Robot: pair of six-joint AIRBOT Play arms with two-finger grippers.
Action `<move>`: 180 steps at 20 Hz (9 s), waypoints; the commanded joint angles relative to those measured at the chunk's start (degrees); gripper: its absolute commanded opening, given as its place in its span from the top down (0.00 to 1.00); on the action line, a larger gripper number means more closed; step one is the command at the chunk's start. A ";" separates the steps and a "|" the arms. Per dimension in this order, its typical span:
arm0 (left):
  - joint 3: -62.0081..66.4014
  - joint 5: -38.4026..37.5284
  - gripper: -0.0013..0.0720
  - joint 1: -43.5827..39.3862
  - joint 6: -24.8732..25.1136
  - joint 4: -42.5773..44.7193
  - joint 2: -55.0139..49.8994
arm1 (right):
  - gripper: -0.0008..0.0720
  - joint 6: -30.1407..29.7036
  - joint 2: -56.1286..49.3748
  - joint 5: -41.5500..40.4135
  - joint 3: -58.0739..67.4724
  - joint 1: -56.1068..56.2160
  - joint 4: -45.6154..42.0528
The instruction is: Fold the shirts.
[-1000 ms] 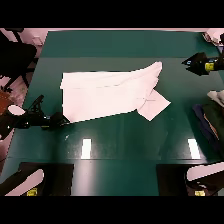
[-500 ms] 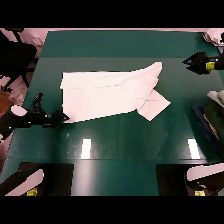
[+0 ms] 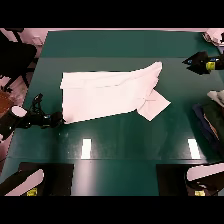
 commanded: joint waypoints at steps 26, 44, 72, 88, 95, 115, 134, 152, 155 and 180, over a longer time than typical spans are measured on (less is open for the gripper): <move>0.09 -1.95 0.95 -0.04 2.19 -0.13 0.07 | 0.21 -9.68 -19.02 8.07 9.46 13.07 -14.01; 0.09 -2.01 0.95 -0.04 3.17 -0.26 0.07 | 0.21 -11.50 -19.74 8.87 0.87 11.98 -9.03; 42.10 -16.28 0.95 -0.02 4.74 -2.93 7.65 | 0.95 -9.99 16.55 2.78 4.61 13.55 -4.48; 88.15 -15.04 0.95 -0.04 7.17 0.26 14.05 | 0.95 -8.79 53.27 -9.22 21.27 -2.84 -4.63; 91.84 -17.25 0.95 -0.04 7.69 2.25 17.90 | 0.95 -9.40 59.63 -15.52 21.27 -4.57 -5.07; 43.63 -13.25 0.95 -0.04 8.26 4.07 20.09 | 0.95 -14.32 40.54 -2.54 -9.79 0.96 7.32; 32.92 20.79 0.95 -0.04 26.29 -6.40 -11.21 | 0.95 -23.39 7.02 -33.20 -14.43 15.41 7.10; 32.89 27.63 0.95 -0.04 29.35 -6.36 -17.11 | 0.95 -24.24 -0.68 -39.69 -14.43 15.43 7.61; 32.89 23.91 0.95 -0.04 30.97 -6.19 -17.11 | 0.95 -24.33 -0.70 -37.33 -14.43 15.43 7.30; 26.32 11.26 0.95 -0.04 34.64 1.49 -19.10 | 0.95 -25.68 2.16 -21.49 -23.47 12.44 -2.12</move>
